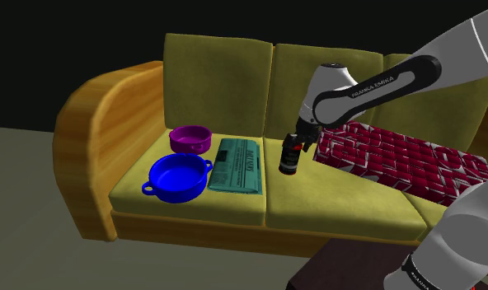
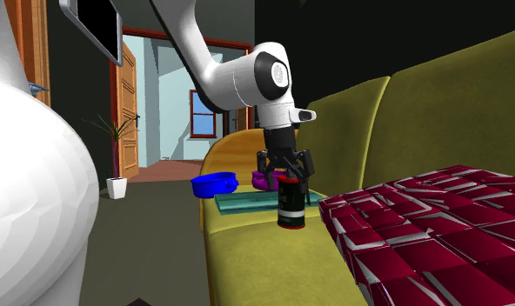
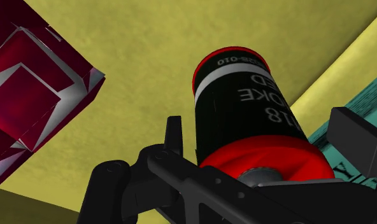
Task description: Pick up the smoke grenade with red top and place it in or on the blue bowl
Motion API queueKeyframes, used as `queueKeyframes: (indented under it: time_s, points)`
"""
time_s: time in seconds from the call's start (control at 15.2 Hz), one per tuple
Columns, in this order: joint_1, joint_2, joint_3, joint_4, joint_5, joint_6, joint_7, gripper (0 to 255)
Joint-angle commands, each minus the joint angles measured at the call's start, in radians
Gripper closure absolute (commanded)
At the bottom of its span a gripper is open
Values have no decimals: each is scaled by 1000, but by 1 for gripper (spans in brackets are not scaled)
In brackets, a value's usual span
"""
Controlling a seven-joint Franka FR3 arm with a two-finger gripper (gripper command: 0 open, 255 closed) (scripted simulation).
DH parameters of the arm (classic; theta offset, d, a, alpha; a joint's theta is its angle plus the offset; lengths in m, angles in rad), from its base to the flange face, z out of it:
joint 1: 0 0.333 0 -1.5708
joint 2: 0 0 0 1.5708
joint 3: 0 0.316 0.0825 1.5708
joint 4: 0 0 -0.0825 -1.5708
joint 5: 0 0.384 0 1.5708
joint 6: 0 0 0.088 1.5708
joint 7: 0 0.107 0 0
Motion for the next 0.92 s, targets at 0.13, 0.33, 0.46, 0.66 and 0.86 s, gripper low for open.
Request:
queueKeyframes:
  time_s: [0.13,0.33,0.46,0.66,0.86]
  points:
    - [0,1,0,0,0,1,0,0]
    - [0,1,0,0,0,1,0,255]
    - [0,1,0,0,0,1,0,255]
    - [0,2,0,0,0,2,0,255]
    - [0,1,0,0,0,1,0,255]
